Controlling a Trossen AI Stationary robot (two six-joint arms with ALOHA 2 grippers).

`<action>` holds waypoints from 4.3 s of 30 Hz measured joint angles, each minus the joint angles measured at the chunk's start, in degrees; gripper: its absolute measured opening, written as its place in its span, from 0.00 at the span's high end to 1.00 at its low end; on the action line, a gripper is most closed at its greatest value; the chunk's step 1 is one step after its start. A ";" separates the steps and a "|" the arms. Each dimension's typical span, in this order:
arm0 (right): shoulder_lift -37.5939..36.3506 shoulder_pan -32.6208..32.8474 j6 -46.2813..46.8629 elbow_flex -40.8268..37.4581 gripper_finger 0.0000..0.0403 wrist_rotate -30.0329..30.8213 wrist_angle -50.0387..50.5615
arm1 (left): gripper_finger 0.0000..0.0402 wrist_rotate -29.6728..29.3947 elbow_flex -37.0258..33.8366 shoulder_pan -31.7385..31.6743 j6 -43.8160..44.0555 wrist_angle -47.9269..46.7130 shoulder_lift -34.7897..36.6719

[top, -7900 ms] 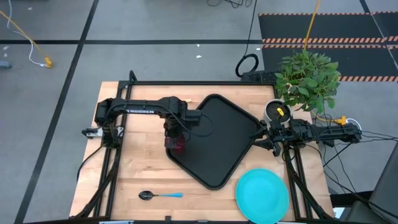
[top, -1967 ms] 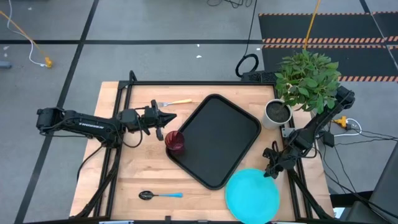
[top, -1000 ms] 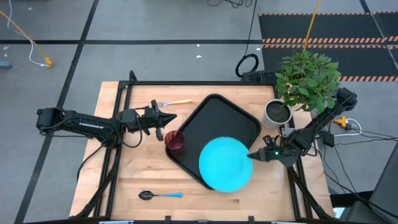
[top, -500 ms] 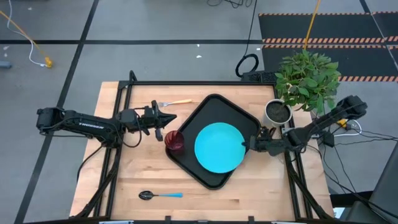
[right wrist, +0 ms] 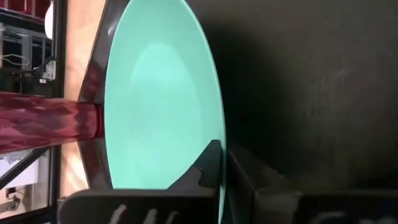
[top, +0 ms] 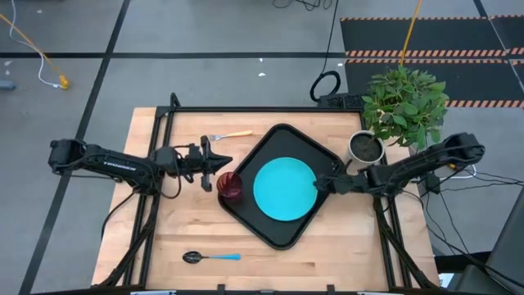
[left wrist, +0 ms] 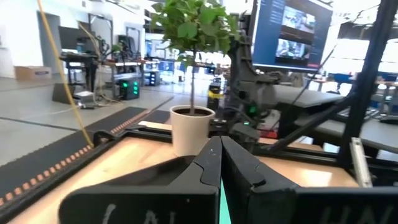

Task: Pick and place plate/cup/fork/spoon on tray
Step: Put the blue plate on the black serving tray, then adjust the black serving tray

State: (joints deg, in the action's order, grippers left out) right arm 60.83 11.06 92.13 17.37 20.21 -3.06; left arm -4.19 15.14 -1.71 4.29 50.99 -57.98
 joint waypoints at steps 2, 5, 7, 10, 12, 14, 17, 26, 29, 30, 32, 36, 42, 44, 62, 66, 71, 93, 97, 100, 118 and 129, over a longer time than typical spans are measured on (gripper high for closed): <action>0.91 -1.17 -2.71 0.02 0.98 -1.03 -1.69 | 0.99 -0.01 0.00 1.15 0.39 -0.20 0.00; 1.73 -2.58 -6.78 0.02 0.93 -1.05 -5.41 | 0.99 0.00 0.00 3.01 0.58 -0.34 0.00; 1.89 -3.49 -8.96 0.04 0.89 -1.03 -5.95 | 0.99 -0.07 0.00 4.33 0.61 -0.35 0.00; 1.89 -4.20 -10.26 0.04 0.82 -1.04 -4.96 | 0.99 -0.50 0.00 6.08 0.53 -0.35 0.00; 1.89 -4.50 -10.56 0.04 0.78 -1.04 -4.29 | 0.99 -1.55 0.00 6.96 0.53 -0.35 0.00; 1.89 -4.78 -11.13 0.04 0.74 -1.03 -3.97 | 0.99 -2.13 0.00 7.60 0.51 -0.35 0.00; 1.45 -5.16 -13.98 0.04 0.68 -1.00 -4.13 | 0.99 -2.36 0.00 8.34 0.47 -0.29 0.00; -1.70 -6.74 -44.49 0.02 0.62 -7.48 -8.70 | 0.99 -2.38 0.00 9.66 -2.21 -0.32 2.23; -3.36 -6.70 -50.87 0.02 0.62 -10.25 -10.54 | 0.99 -2.36 -0.02 10.42 -4.16 -0.29 3.89; -3.89 -6.51 -52.83 0.02 0.62 -11.19 -11.01 | 0.99 -2.36 -0.02 10.62 -4.87 -0.75 4.42; -4.97 -5.63 -57.41 0.02 0.62 -11.48 -10.76 | 0.99 -2.36 -0.02 10.90 -5.83 -1.29 5.22; -5.95 -3.20 -67.11 0.02 0.63 -11.48 -10.51 | 0.99 -2.38 -0.02 10.88 -6.87 -2.49 6.33; -5.39 3.09 -79.97 7.29 0.63 -11.32 6.46 | 0.99 -3.84 -0.02 10.30 -7.12 -2.98 6.40; -4.45 5.37 -83.01 12.09 0.63 -10.26 15.46 | 0.99 -5.21 -0.02 10.02 -7.21 -2.98 6.40; 23.53 21.43 -86.73 35.01 0.63 0.44 54.86 | 0.99 -5.46 -0.02 9.79 -6.66 -4.53 6.36; 24.45 20.21 -81.39 35.08 0.63 1.09 58.31 | 0.99 -5.46 -0.02 9.79 -6.66 -4.53 6.36; 22.51 19.64 -83.95 35.08 0.63 -0.72 59.58 | 0.99 -5.44 -0.02 9.79 -7.30 -4.51 6.36; 22.24 16.25 -94.10 31.52 0.75 -1.01 46.52 | 0.99 -6.36 -0.02 9.76 -8.58 -4.48 6.36; 22.24 15.87 -94.13 31.52 0.73 -1.05 46.36 | 0.99 -6.38 -0.02 9.76 -8.58 -4.62 6.36; 22.24 15.90 -93.77 31.50 0.71 -2.53 46.37 | 0.99 -6.63 -0.02 9.76 -8.29 -5.50 6.37; 22.24 16.53 -92.82 28.41 0.61 -0.77 44.17 | 0.99 -7.93 -0.02 9.76 -8.09 -6.01 6.36; 22.21 15.92 -93.06 24.90 0.69 -0.64 39.15 | 0.99 -7.96 -0.02 9.76 -8.28 -5.99 6.36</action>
State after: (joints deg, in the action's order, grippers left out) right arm 83.05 26.98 -0.93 42.26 19.57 36.09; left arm -12.14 15.11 8.05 -3.99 44.99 -51.62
